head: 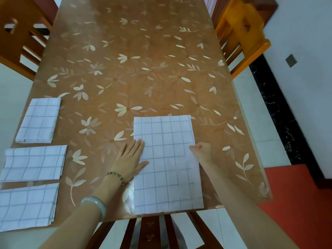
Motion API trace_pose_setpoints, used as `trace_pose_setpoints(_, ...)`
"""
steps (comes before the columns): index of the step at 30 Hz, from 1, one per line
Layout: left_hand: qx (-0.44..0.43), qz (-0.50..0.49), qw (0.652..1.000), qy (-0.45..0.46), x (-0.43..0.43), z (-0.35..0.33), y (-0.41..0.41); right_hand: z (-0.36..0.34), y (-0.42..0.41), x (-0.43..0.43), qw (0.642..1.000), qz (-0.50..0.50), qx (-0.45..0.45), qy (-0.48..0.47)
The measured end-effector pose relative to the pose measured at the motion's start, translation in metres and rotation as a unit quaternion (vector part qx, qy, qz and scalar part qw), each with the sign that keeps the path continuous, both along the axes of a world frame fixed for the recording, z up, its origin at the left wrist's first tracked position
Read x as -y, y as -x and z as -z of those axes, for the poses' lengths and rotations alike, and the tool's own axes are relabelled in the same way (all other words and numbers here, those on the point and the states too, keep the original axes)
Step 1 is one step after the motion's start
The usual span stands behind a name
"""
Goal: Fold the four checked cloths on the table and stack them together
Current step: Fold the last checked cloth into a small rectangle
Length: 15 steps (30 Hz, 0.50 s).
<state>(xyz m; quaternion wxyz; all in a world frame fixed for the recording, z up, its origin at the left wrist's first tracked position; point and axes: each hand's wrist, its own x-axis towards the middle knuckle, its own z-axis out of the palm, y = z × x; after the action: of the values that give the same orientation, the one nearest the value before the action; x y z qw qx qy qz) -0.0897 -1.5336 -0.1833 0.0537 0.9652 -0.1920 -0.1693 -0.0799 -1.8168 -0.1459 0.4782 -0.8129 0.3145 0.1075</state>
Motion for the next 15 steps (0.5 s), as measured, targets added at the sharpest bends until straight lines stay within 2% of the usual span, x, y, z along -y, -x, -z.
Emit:
trace_pose_setpoints(7,-0.002,0.006,0.999,-0.035,-0.003,0.005,0.0,0.01,0.003,0.005,0.998,-0.026,0.0,0.057)
trace_pose_setpoints(10,0.005,0.019,0.999,-0.04,-0.003,0.005,0.0,0.005,0.005,-0.001,0.985,-0.066,0.013,0.159)
trace_pose_setpoints(12,0.011,0.021,0.999,-0.04,-0.003,0.006,0.0,0.004,0.001,-0.009,0.962,-0.11,0.09,0.235)
trace_pose_setpoints(15,0.025,0.026,0.998,-0.046,-0.005,0.01,0.0,0.005,-0.014,-0.041,0.917,-0.246,0.234,0.21)
